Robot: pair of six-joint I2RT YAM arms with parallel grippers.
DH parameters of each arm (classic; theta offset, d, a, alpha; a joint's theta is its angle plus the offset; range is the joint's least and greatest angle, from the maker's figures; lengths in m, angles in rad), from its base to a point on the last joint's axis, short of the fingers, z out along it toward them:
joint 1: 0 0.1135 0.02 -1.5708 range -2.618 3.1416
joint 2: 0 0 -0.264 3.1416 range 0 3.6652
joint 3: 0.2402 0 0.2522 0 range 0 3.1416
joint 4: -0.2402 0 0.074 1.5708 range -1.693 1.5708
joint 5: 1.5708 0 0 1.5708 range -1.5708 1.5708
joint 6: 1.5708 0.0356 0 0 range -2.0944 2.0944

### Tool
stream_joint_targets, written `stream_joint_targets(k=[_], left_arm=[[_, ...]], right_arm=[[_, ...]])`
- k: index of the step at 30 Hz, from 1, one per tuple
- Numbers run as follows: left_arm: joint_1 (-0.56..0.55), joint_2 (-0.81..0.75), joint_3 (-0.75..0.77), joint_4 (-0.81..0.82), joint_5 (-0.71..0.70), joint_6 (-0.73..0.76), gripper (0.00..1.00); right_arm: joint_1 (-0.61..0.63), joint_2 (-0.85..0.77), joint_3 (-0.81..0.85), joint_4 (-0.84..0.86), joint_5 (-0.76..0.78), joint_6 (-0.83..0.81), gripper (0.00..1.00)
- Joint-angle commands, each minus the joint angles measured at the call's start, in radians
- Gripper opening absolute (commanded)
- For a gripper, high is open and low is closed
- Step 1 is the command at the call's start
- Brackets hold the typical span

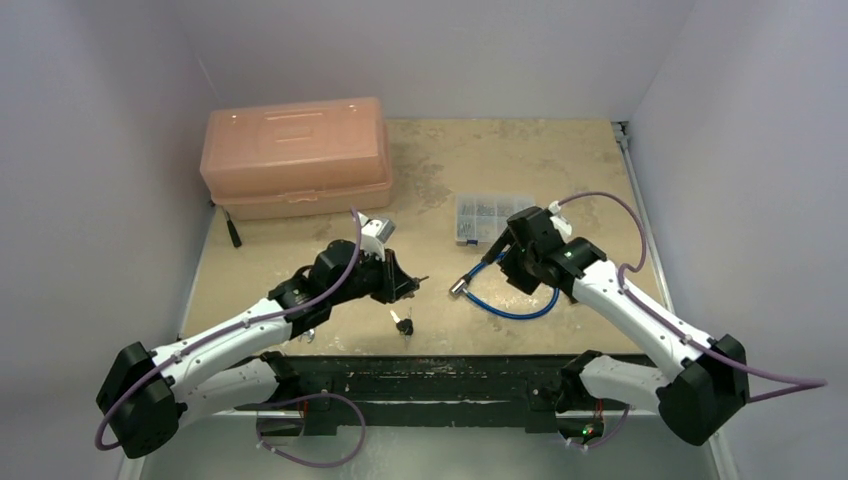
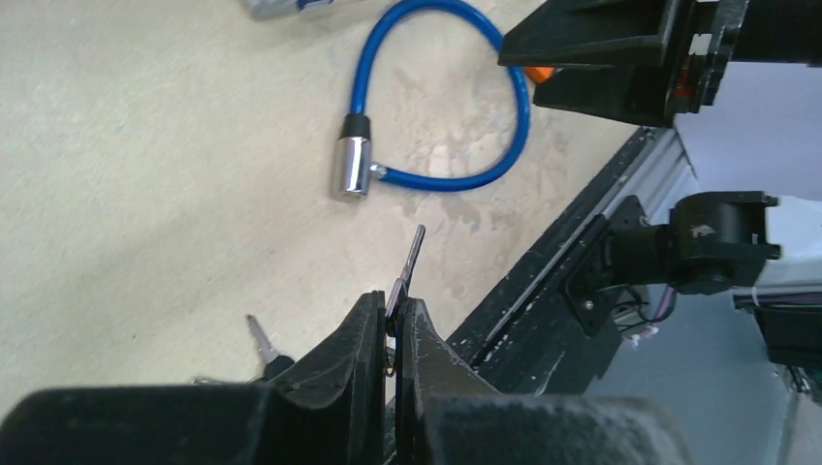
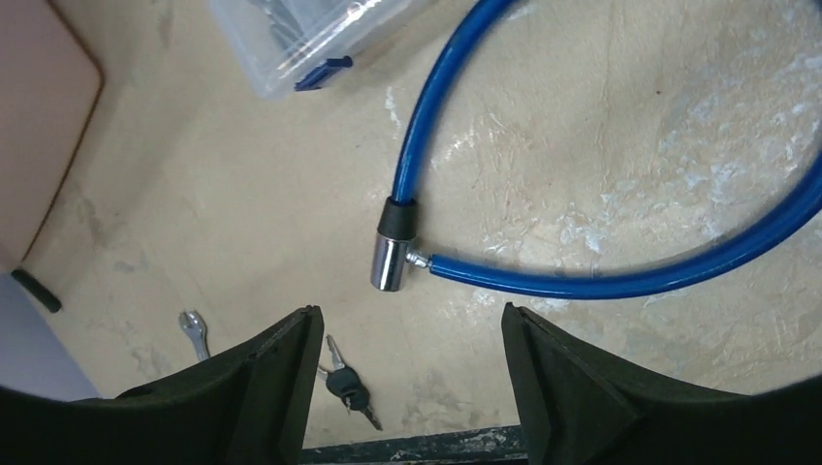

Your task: Unlock with the key

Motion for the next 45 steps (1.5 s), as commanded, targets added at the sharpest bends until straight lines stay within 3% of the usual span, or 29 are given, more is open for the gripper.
stream_joint_targets(k=[1, 16, 32, 45], left_arm=[[0.001, -0.002, -0.030, 0.007, -0.067, -0.025, 0.00], [0.002, 0.008, -0.180, 0.123, -0.043, -0.121, 0.00], [0.001, 0.089, -0.214, 0.221, -0.013, -0.130, 0.00], [0.000, 0.151, -0.215, 0.279, 0.006, -0.130, 0.00]], right_arm=[[0.008, 0.086, 0.001, -0.003, 0.025, 0.088, 0.74], [0.051, 0.422, 0.138, 0.090, 0.002, 0.053, 0.68], [0.079, 0.588, 0.195, 0.075, 0.007, 0.074, 0.59], [0.086, 0.604, 0.182, 0.086, 0.017, 0.089, 0.50]])
